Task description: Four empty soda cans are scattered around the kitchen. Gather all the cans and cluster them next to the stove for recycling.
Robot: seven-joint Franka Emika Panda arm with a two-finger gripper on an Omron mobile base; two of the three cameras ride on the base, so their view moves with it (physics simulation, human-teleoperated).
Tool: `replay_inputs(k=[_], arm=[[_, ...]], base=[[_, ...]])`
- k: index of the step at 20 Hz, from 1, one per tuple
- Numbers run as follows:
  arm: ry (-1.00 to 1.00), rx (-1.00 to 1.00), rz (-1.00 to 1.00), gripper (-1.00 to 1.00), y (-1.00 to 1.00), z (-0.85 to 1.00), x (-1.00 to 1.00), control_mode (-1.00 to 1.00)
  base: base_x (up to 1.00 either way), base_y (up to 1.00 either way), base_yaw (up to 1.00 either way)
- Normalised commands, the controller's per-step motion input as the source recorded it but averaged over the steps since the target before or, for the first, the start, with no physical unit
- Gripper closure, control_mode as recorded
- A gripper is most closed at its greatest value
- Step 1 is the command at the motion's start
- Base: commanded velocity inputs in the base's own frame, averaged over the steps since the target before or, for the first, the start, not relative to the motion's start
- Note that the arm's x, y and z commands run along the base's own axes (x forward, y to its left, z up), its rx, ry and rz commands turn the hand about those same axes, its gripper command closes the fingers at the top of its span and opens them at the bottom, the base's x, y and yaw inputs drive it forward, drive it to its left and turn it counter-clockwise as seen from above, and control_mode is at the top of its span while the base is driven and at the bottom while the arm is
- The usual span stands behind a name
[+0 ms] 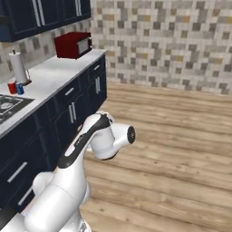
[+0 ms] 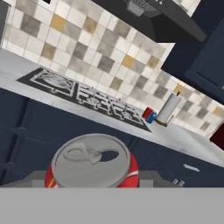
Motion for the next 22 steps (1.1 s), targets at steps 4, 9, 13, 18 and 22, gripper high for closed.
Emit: replay_inputs(k=[4,9,13,18,22], arm=[[0.0,0.0,0.0,1.0,0.0,0.0,0.0,1.0],[0.0,0.0,0.0,1.0,0.0,0.0,0.0,1.0],[0.0,0.0,0.0,1.0,0.0,0.0,0.0,1.0],[0.0,0.0,0.0,1.0,0.0,0.0,0.0,1.0],[0.0,0.0,0.0,1.0,0.0,0.0,0.0,1.0]], base=[[0.69,0.02,0.35],[0.64,0.0,0.39],[0.52,0.0,0.45],[0.48,0.0,0.46],[0.48,-0.01,0.46]])
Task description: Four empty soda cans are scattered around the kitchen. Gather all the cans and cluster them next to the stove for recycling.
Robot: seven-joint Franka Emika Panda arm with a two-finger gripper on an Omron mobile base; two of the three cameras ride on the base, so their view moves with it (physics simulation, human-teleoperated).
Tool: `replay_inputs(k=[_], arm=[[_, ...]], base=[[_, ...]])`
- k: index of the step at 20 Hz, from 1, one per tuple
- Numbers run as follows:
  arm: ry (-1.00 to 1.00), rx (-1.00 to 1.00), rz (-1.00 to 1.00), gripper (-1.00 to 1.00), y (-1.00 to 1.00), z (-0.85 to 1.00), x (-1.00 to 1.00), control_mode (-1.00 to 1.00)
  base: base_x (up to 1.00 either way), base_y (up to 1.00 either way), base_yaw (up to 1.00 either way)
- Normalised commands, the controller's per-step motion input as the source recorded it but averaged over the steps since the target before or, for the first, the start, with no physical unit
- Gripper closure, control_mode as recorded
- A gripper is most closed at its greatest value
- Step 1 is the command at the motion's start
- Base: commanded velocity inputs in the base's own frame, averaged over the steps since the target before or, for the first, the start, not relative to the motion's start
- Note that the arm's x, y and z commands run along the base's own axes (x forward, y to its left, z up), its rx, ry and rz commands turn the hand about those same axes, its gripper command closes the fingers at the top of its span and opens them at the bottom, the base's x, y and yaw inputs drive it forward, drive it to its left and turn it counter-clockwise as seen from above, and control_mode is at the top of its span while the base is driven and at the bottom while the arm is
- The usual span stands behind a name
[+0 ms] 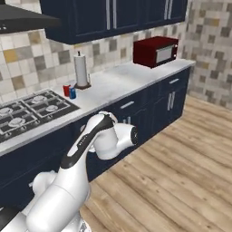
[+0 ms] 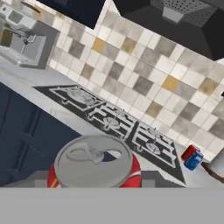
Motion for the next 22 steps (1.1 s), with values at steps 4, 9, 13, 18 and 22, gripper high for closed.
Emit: replay_inputs(k=[4,9,13,18,22], arm=[[0.0,0.0,0.0,1.0,0.0,0.0,0.0,1.0],[0.0,0.0,0.0,1.0,0.0,0.0,0.0,1.0],[0.0,0.0,0.0,1.0,0.0,0.0,0.0,1.0],[0.0,0.0,0.0,1.0,0.0,0.0,0.0,1.0],[0.0,0.0,0.0,1.0,0.0,0.0,0.0,1.0]], base=[[0.5,-0.07,0.43],[0.5,-0.08,0.43],[0.58,-0.11,0.41],[0.59,-0.13,0.4],[0.6,-0.24,0.36]])
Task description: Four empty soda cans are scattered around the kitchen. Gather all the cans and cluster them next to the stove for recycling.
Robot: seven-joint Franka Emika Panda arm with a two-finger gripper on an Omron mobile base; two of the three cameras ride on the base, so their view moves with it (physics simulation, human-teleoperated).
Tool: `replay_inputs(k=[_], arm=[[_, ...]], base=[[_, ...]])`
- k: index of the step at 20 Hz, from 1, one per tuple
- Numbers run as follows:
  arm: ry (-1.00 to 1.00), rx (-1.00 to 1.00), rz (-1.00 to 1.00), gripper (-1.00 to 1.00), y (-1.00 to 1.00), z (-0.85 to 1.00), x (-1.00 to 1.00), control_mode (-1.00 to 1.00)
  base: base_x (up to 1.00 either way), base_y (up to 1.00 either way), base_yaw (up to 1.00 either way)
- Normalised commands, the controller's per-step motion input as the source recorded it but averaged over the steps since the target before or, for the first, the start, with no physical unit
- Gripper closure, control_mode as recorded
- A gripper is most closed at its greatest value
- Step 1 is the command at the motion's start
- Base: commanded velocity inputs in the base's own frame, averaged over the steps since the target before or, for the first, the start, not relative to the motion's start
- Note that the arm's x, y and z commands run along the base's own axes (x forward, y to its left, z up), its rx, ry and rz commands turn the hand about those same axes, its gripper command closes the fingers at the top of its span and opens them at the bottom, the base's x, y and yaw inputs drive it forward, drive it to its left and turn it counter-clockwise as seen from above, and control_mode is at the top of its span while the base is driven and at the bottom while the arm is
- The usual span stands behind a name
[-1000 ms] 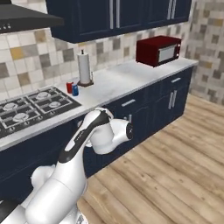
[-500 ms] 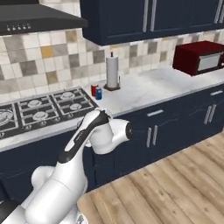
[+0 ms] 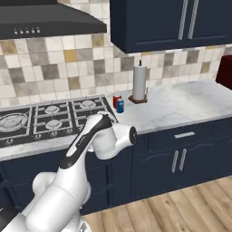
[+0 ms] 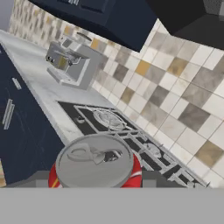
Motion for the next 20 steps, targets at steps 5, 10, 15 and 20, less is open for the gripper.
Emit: replay_inputs(k=[5,10,15,20], arm=[[0.0,0.0,0.0,1.0,0.0,0.0,0.0,1.0],[0.0,0.0,0.0,1.0,0.0,0.0,0.0,1.0],[0.0,0.0,0.0,1.0,0.0,0.0,0.0,1.0],[0.0,0.0,0.0,1.0,0.0,0.0,0.0,1.0]], base=[[0.55,-0.33,0.27],[0.41,-0.6,0.21],[0.35,-0.7,0.15],[0.44,-0.37,0.16]])
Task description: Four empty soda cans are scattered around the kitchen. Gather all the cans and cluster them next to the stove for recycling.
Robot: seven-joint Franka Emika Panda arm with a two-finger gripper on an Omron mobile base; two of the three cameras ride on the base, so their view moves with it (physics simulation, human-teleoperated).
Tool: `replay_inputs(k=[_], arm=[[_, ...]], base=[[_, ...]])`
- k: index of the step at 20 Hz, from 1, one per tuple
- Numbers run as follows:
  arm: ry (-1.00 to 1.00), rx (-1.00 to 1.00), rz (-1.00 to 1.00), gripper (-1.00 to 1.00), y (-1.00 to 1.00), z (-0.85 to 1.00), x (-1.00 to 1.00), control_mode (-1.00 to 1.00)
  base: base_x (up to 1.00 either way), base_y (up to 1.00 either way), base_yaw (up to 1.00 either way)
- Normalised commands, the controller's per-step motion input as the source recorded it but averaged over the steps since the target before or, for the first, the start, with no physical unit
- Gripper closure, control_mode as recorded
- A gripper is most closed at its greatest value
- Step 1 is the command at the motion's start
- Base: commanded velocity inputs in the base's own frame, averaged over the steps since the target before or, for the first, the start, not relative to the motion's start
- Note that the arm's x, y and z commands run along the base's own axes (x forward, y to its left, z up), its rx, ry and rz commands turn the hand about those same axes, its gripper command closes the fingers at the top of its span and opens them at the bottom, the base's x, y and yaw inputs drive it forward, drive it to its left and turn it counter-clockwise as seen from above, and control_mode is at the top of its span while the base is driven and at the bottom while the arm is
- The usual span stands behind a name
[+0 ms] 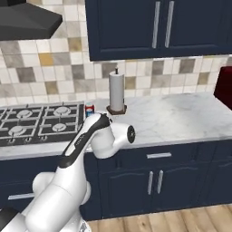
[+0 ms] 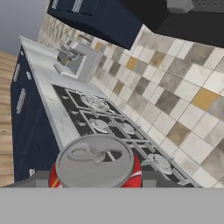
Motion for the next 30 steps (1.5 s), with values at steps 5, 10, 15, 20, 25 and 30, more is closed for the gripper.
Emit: replay_inputs(k=[5,10,15,20,25,30], arm=[[0.0,0.0,0.0,1.0,0.0,0.0,0.0,1.0],[0.0,0.0,0.0,1.0,0.0,0.0,0.0,1.0],[0.0,0.0,0.0,1.0,0.0,0.0,0.0,1.0],[0.0,0.0,0.0,1.0,0.0,0.0,0.0,1.0],[0.0,0.0,0.0,1.0,0.0,0.0,0.0,1.0],[0.0,0.0,0.0,1.0,0.0,0.0,0.0,1.0]], base=[[0.44,-0.12,0.24],[0.49,-0.07,0.25],[0.39,-0.3,0.2],[0.28,-0.36,0.16],[0.21,-0.23,0.12],[0.4,-0.07,0.11]])
